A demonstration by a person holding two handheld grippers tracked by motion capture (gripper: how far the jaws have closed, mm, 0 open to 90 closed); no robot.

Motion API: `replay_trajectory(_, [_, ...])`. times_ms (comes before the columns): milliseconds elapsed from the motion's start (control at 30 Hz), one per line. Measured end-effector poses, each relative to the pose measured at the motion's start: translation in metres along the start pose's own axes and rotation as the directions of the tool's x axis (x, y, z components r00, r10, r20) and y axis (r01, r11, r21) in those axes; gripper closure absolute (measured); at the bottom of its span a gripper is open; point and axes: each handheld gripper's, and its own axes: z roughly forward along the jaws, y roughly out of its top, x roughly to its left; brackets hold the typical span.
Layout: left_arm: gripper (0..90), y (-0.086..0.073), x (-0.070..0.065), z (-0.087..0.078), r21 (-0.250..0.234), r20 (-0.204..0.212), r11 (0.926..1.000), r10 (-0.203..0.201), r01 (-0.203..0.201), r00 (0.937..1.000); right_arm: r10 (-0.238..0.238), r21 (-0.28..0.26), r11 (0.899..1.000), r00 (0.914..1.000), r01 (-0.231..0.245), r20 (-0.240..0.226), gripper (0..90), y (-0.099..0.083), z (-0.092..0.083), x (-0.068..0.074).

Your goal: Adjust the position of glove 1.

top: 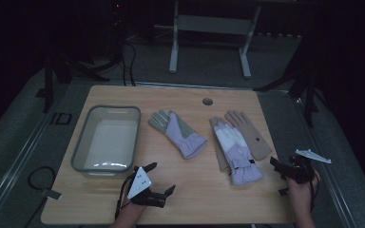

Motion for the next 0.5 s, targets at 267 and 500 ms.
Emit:
replay_trajectory(267, [0.0,0.000,0.001,0.000,0.003,0.006,1.0000,-0.009,0.009,0.9999,-0.028,-0.023,0.999,0.9987,0.027,-0.041,11.8,0.021,0.006,0.020])
replay_trajectory(500, [0.0,0.000,0.003,0.000,-0.002,0.011,0.9998,-0.021,0.021,0.9997,-0.137,-0.005,0.991,0.9882,0.137,-0.068,21.4,0.037,0.016,0.037])
